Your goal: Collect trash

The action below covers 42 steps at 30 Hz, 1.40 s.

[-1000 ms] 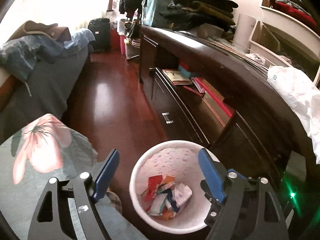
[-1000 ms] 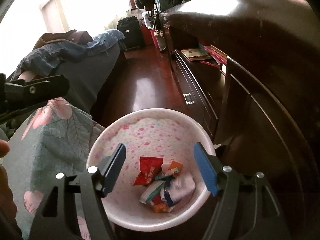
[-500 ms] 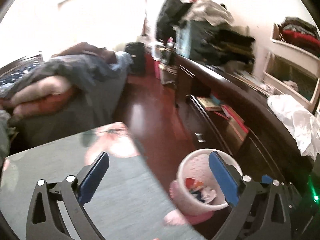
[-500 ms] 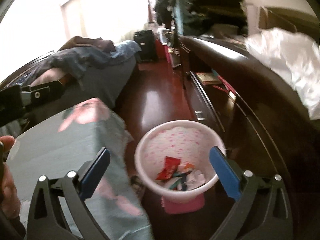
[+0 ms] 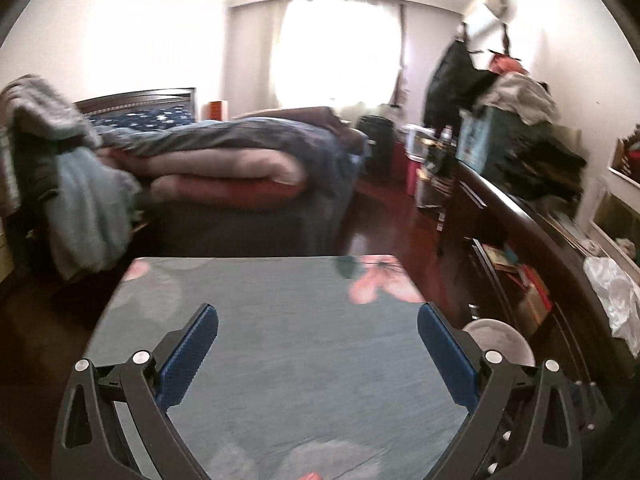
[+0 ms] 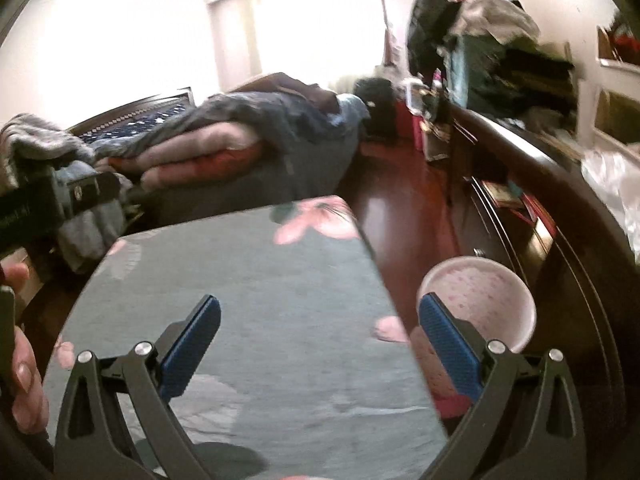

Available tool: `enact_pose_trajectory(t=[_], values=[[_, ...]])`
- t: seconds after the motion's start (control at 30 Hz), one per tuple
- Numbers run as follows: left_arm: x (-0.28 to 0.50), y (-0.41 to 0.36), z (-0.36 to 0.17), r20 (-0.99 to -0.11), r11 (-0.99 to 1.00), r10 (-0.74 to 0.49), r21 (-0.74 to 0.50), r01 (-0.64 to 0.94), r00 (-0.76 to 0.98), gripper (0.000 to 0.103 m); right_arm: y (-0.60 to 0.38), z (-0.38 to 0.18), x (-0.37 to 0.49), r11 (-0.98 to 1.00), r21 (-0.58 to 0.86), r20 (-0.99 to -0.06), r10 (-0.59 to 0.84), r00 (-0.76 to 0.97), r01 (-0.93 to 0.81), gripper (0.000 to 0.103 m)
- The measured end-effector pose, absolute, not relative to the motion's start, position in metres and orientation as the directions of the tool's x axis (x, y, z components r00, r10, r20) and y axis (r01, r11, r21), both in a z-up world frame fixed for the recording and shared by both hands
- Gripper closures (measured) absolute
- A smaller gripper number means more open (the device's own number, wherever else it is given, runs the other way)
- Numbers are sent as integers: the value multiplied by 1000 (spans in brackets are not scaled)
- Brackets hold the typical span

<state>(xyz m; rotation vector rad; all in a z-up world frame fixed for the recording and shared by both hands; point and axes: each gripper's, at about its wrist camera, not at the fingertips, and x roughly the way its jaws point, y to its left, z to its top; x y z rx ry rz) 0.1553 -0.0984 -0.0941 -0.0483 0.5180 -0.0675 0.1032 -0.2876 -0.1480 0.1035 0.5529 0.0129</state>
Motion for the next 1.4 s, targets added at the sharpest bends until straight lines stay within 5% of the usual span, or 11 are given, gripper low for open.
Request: enact_pose_trajectory(t=[0.47, 0.87, 1.4], values=[[73, -3, -61, -382, 987, 114, -64, -150, 917, 4, -204, -84, 48, 998, 1, -380, 51, 924, -55, 3], [20, 28, -34, -323, 980, 130, -100, -170, 938, 4, -177, -40, 6, 994, -44, -277, 79, 957, -95, 3], [1, 36, -26, -307, 974, 141, -125, -187, 941, 4, -168, -30, -11, 989, -49, -250, 120, 961, -136, 3]])
